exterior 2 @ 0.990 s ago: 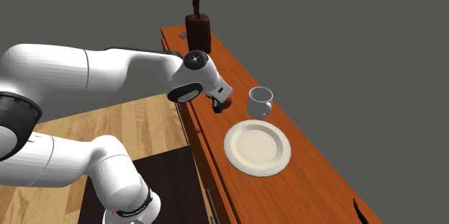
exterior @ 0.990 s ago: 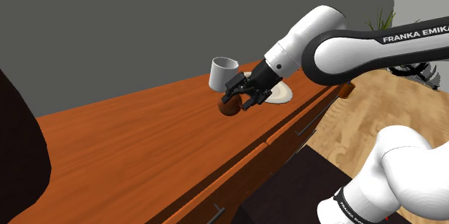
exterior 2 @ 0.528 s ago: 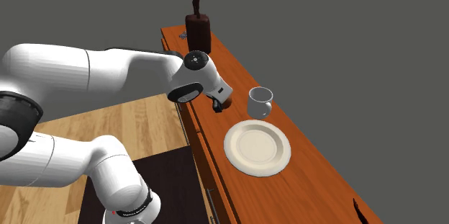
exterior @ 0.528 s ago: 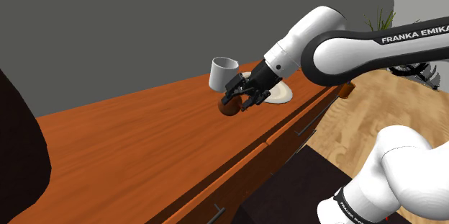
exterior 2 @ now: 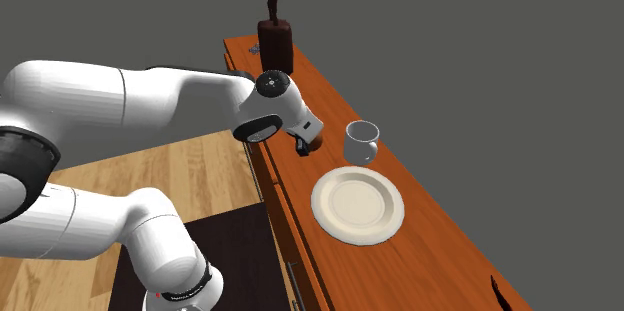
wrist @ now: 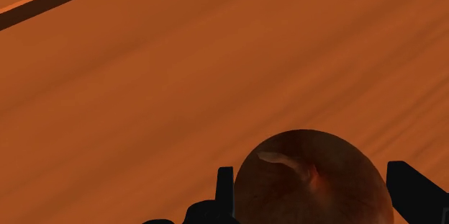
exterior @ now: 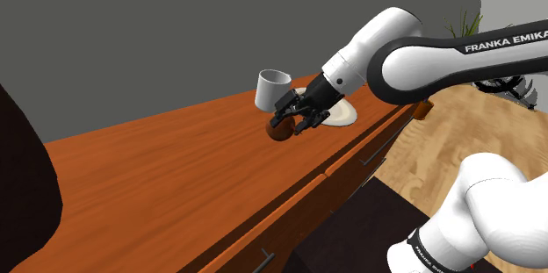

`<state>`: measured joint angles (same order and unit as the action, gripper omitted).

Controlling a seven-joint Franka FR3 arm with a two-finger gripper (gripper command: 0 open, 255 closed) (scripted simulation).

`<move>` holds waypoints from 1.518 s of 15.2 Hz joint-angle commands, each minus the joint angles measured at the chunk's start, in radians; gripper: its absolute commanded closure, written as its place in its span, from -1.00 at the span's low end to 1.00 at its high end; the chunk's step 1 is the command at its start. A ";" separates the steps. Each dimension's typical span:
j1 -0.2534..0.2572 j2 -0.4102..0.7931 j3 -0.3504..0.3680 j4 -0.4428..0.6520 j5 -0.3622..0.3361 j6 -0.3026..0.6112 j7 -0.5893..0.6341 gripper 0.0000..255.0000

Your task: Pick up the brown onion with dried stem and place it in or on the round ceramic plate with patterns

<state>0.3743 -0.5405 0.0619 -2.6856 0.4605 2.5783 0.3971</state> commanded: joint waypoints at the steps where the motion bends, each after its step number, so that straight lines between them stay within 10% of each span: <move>1: 0.000 -0.002 0.001 -0.003 0.000 -0.002 0.001 1.00; 18: -0.051 -0.083 0.010 0.166 -0.084 -0.247 0.093 1.00; 23: -0.089 -0.108 -0.110 0.159 -0.109 -0.301 -0.033 1.00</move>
<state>0.2920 -0.6474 -0.0262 -2.5267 0.3559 2.2847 0.3893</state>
